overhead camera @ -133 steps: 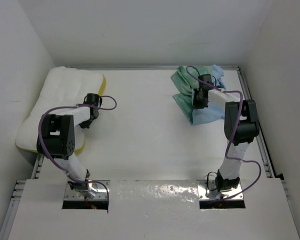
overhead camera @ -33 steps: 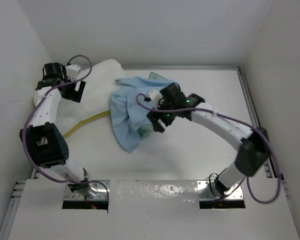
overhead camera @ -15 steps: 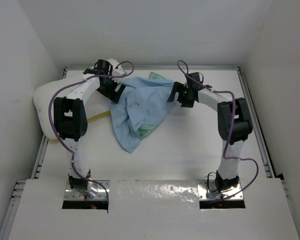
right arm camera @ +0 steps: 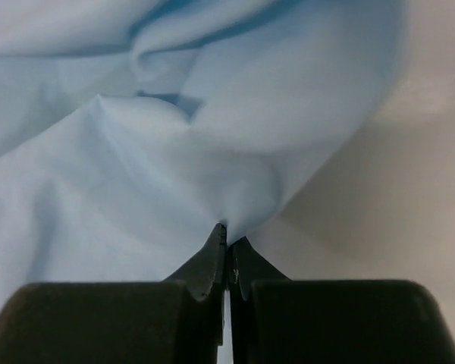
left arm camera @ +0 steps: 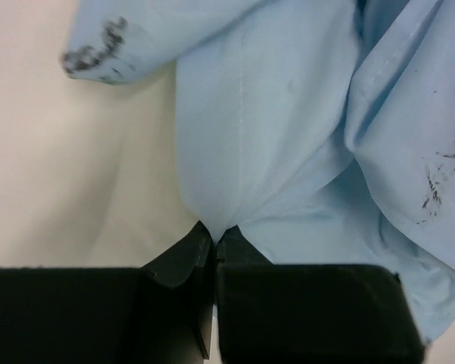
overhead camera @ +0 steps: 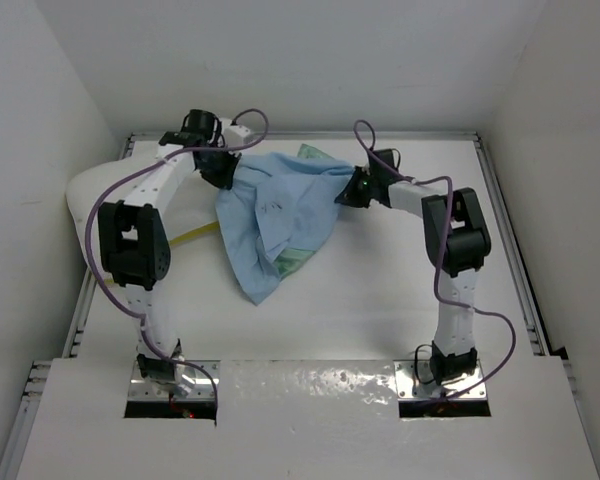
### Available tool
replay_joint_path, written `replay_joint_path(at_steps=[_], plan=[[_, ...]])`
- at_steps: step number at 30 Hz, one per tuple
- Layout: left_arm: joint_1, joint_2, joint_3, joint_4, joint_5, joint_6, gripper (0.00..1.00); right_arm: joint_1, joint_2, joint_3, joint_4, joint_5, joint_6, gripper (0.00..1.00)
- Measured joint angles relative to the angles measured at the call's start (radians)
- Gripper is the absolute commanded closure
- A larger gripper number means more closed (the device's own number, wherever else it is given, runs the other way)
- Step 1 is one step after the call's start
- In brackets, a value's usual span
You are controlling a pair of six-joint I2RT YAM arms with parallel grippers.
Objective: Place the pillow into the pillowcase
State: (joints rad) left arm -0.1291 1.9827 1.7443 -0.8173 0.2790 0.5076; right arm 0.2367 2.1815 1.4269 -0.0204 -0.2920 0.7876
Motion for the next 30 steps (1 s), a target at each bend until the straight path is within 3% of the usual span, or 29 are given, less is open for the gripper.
replay_joint_path(at_steps=[4, 9, 13, 16, 18, 21, 22, 23, 24, 25, 26, 27, 29, 30], plan=[[0.0, -0.06, 0.078, 0.006, 0.011, -0.021, 1.0, -0.093, -0.121, -0.164, 0.019, 0.001, 0.033, 1.0], [-0.008, -0.086, 0.355, 0.032, 0.047, -0.089, 1.0, -0.417, -0.463, -0.274, -0.062, 0.035, 0.015, 1.0], [-0.032, -0.082, 0.575, 0.085, 0.089, -0.151, 1.0, -0.608, -0.698, -0.159, -0.15, 0.13, -0.081, 1.0], [-0.079, -0.082, 0.62, 0.134, 0.108, -0.174, 1.0, -0.599, -0.757, 0.0, -0.206, 0.167, -0.159, 1.0], [-0.116, -0.084, 0.571, 0.161, 0.126, -0.177, 1.0, -0.584, -0.771, 0.051, -0.225, 0.189, -0.191, 1.0], [-0.156, -0.103, 0.357, 0.201, 0.151, -0.177, 0.96, -0.567, -0.793, 0.037, -0.3, 0.248, -0.214, 0.49], [-0.166, -0.106, 0.271, 0.193, 0.156, -0.175, 0.84, -0.568, -0.796, 0.019, -0.333, 0.273, -0.222, 0.24], [-0.172, -0.107, 0.175, 0.189, 0.161, -0.166, 0.64, -0.568, -0.797, -0.008, -0.38, 0.311, -0.239, 0.09], [-0.172, -0.106, 0.051, 0.169, 0.163, -0.151, 0.48, -0.568, -0.797, -0.034, -0.43, 0.346, -0.25, 0.01], [-0.172, -0.106, -0.052, 0.153, 0.171, -0.127, 0.31, -0.568, -0.795, -0.049, -0.485, 0.379, -0.271, 0.01], [-0.169, -0.106, -0.135, 0.1, 0.174, -0.089, 0.07, -0.568, -0.795, -0.057, -0.528, 0.401, -0.285, 0.01], [-0.167, -0.105, -0.197, 0.033, 0.18, -0.046, 0.0, -0.567, -0.795, -0.058, -0.576, 0.427, -0.303, 0.01], [-0.163, -0.105, -0.251, -0.121, 0.186, 0.026, 0.0, -0.553, -0.803, -0.055, -0.616, 0.454, -0.341, 0.08], [-0.163, -0.106, -0.249, -0.155, 0.183, 0.043, 0.0, -0.538, -0.806, -0.05, -0.627, 0.459, -0.36, 0.56]])
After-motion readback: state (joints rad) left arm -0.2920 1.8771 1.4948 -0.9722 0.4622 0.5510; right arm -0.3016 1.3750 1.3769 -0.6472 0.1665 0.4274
